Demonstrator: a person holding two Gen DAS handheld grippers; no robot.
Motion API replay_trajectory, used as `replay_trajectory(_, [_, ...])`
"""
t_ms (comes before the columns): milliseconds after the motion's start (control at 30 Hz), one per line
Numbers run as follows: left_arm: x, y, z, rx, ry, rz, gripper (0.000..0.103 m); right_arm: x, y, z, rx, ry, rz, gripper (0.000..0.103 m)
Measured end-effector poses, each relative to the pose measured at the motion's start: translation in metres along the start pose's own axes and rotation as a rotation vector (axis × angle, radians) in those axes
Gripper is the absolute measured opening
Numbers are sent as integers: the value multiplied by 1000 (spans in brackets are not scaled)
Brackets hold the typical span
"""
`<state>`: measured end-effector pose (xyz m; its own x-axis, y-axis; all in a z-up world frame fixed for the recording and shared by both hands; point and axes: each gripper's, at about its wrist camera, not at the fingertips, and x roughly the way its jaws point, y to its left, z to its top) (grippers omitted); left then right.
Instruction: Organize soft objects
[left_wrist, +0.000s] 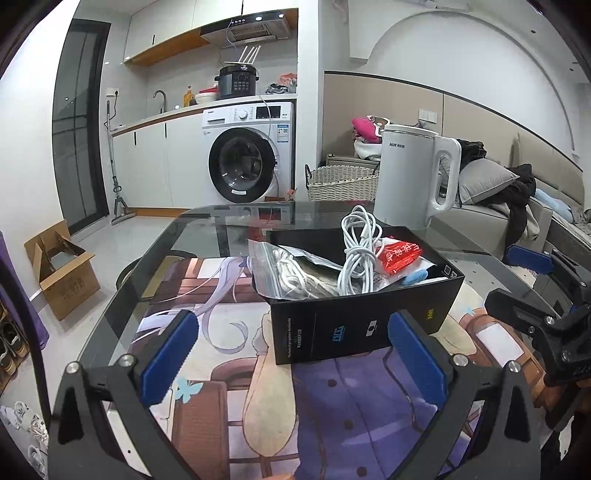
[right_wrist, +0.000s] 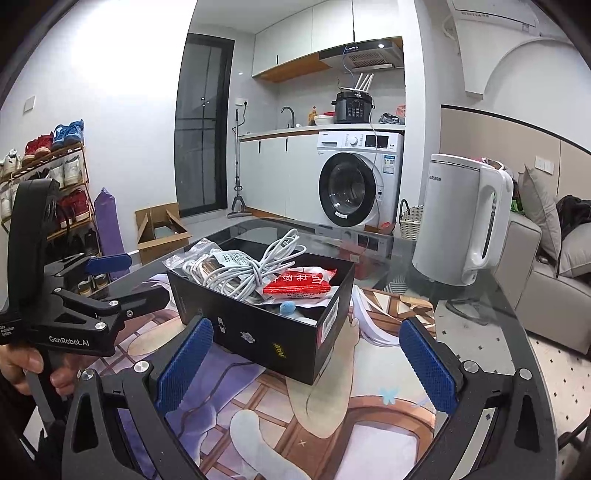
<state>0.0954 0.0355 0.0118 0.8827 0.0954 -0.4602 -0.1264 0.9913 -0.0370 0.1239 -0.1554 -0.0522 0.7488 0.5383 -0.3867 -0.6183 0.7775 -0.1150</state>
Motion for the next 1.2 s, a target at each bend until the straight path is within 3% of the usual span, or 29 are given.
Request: replay_trajectory(1200, [-3, 1, -1, 3, -2, 1, 103, 0, 1, 0, 2, 0, 2, 102])
